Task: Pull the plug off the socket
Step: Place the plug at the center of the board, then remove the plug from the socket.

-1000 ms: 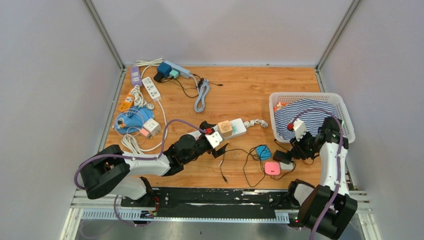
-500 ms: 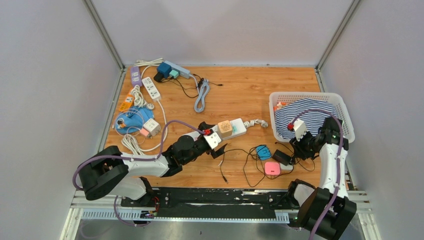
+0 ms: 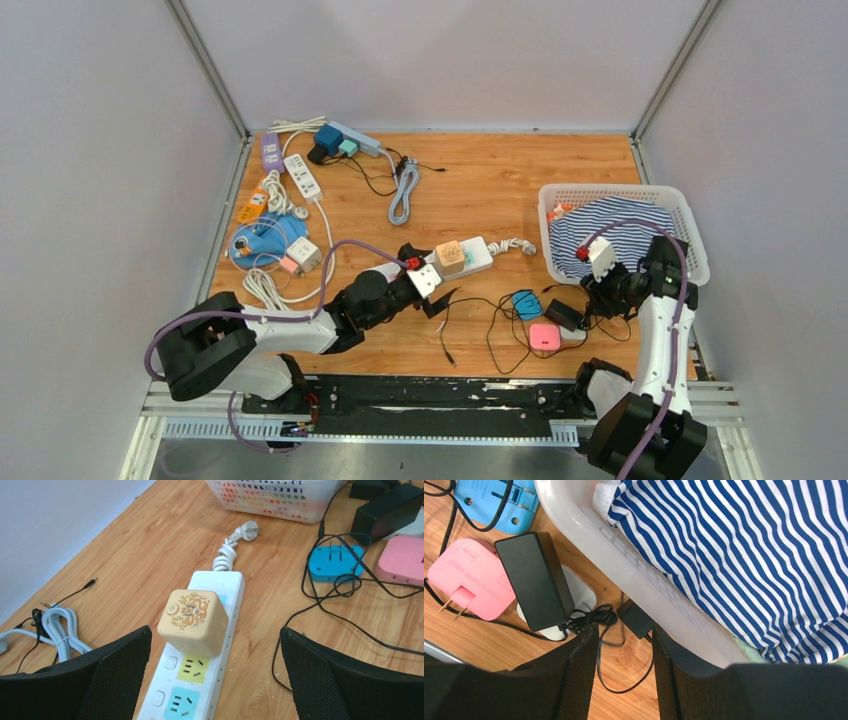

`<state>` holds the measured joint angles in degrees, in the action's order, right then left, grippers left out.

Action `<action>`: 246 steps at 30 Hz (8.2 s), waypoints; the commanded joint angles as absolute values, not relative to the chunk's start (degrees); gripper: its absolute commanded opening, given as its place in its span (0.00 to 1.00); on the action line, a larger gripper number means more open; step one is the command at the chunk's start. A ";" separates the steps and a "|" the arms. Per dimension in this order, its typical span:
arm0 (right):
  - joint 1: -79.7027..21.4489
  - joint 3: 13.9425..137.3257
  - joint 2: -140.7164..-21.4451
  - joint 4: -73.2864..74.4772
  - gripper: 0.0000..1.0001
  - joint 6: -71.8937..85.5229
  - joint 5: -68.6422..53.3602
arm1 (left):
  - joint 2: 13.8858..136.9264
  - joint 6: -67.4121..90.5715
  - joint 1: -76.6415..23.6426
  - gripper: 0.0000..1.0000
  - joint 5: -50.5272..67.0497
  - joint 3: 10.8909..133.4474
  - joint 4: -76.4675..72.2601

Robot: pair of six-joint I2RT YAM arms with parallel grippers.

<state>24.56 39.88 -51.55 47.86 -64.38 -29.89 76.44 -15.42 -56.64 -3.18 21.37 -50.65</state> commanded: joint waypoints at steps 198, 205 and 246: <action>-35.99 74.70 -104.29 36.30 0.56 -65.67 -35.63 | 69.44 9.94 -33.10 1.00 2.17 27.57 -24.43; -35.99 74.74 -104.01 37.87 0.44 -67.63 -35.28 | 70.33 10.37 -32.89 1.00 3.34 27.86 -24.43; -28.28 76.09 -101.15 50.02 0.00 -77.46 -41.71 | 69.98 0.33 -35.51 1.00 21.72 22.17 -38.79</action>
